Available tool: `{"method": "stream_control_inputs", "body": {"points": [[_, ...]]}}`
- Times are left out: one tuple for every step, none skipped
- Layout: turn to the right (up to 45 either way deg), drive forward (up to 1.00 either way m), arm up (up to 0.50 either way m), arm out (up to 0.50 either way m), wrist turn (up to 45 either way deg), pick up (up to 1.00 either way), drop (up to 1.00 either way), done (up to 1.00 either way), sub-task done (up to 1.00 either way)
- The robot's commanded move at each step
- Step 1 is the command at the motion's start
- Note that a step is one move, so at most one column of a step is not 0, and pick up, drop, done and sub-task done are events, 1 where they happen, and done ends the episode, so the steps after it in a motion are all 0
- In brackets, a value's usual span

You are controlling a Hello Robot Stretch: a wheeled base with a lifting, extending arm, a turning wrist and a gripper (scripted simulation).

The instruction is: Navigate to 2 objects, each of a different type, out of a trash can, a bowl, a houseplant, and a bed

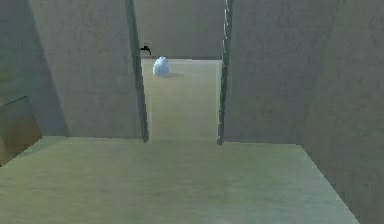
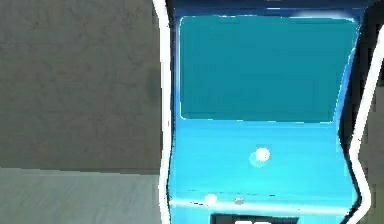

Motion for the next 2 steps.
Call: {"method": "stream_control_inputs", "body": {"points": [[0.0,1.00,0.00,0.00,0.0,0.00,0.00,0.00,0.00],[0.0,1.00,0.00,0.00,0.0,0.00,0.00,0.00,0.00]]}}
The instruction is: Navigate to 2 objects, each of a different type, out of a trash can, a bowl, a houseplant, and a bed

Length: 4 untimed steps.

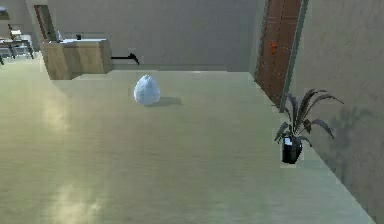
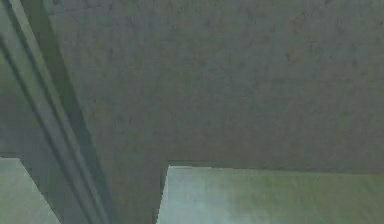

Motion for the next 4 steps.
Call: {"method": "stream_control_inputs", "body": {"points": [[0.0,0.50,0.00,0.00,0.0,0.00,0.00,0.00,0.00],[24.0,0.00,0.00,0.00,0.0,0.00,0.00,0.00,0.00],[0.0,0.55,0.00,0.00,0.0,0.00,0.00,0.00,0.00],[21.0,0.00,0.00,0.00,0.0,0.00,0.00,0.00,0.00]]}}
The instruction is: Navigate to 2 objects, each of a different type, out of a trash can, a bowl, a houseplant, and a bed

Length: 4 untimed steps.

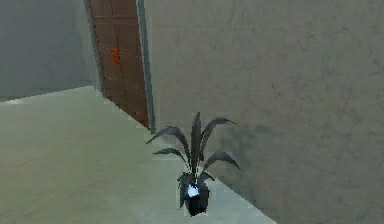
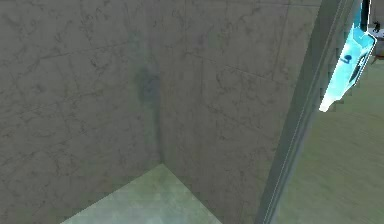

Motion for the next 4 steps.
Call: {"method": "stream_control_inputs", "body": {"points": [[0.0,0.00,0.00,0.00,0.0,0.00,0.00,0.00,1.00],[-45.0,0.00,0.00,0.00,0.0,0.00,0.00,0.00,0.00],[-45.0,0.00,0.00,0.00,0.0,0.00,0.00,0.00,0.00],[-18.0,0.00,0.00,0.00,0.0,0.00,0.00,0.00,0.00]]}}
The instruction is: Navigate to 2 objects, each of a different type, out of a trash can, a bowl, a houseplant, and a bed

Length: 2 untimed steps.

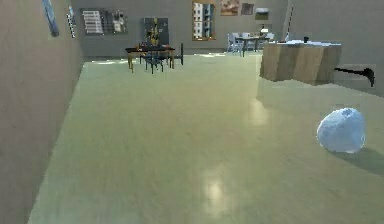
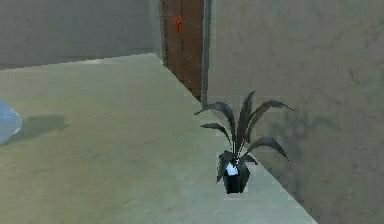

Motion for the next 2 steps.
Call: {"method": "stream_control_inputs", "body": {"points": [[0.0,1.00,0.00,0.00,0.0,0.00,0.00,0.00,0.00],[0.0,1.00,0.00,0.00,0.0,0.00,0.00,0.00,0.00]]}}
